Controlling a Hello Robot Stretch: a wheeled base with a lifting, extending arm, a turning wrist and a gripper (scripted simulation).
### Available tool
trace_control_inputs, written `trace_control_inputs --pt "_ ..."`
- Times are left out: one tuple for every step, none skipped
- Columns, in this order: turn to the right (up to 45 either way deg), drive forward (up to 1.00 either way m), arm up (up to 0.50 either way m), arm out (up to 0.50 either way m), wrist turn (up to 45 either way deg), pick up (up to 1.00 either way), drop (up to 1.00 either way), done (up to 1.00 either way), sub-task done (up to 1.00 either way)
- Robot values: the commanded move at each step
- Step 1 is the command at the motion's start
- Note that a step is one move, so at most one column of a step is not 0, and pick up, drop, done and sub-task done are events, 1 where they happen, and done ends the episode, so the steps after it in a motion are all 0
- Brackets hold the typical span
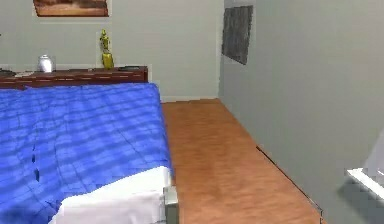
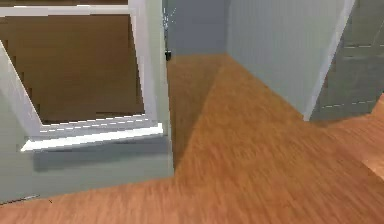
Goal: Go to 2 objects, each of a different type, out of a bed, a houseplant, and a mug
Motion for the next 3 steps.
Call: trace_control_inputs --pt "45.0 0.00 0.00 0.00 0.0 0.00 0.00 0.00 0.00" --pt "45.0 0.00 0.00 0.00 0.0 0.00 0.00 0.00 0.00" --pt "27.0 0.00 0.00 0.00 0.0 0.00 0.00 0.00 0.00"
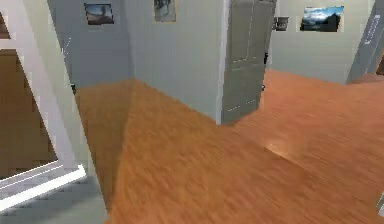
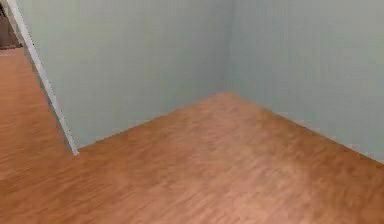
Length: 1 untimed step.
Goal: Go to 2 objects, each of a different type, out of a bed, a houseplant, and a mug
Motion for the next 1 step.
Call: trace_control_inputs --pt "0.0 1.00 0.00 0.00 0.0 0.00 0.00 0.00 0.00"
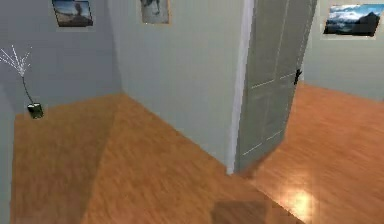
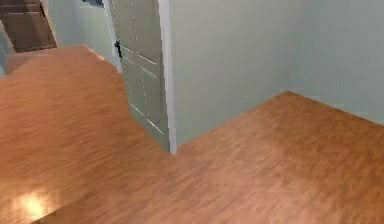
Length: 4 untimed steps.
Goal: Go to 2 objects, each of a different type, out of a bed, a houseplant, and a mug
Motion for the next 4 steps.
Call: trace_control_inputs --pt "9.0 0.00 0.00 0.00 0.0 0.00 0.00 0.00 0.00" --pt "0.0 0.10 0.00 0.00 0.0 0.00 0.00 0.00 0.00" --pt "-45.0 0.00 0.00 0.00 0.0 0.00 0.00 0.00 0.00" --pt "0.0 1.00 0.00 0.00 0.0 0.00 0.00 0.00 0.00"
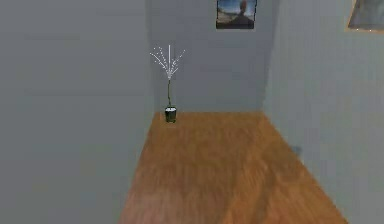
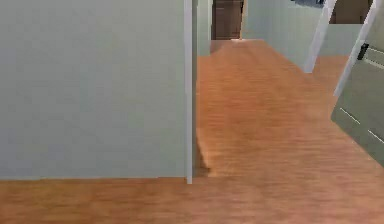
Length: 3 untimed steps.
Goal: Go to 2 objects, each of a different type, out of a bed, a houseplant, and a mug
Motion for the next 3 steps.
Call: trace_control_inputs --pt "0.0 1.00 0.00 0.00 0.0 0.00 0.00 0.00 0.00" --pt "0.0 0.70 0.00 0.00 0.0 0.00 0.00 0.00 0.00" --pt "-15.0 0.00 0.00 0.00 0.0 0.00 0.00 0.00 0.00"
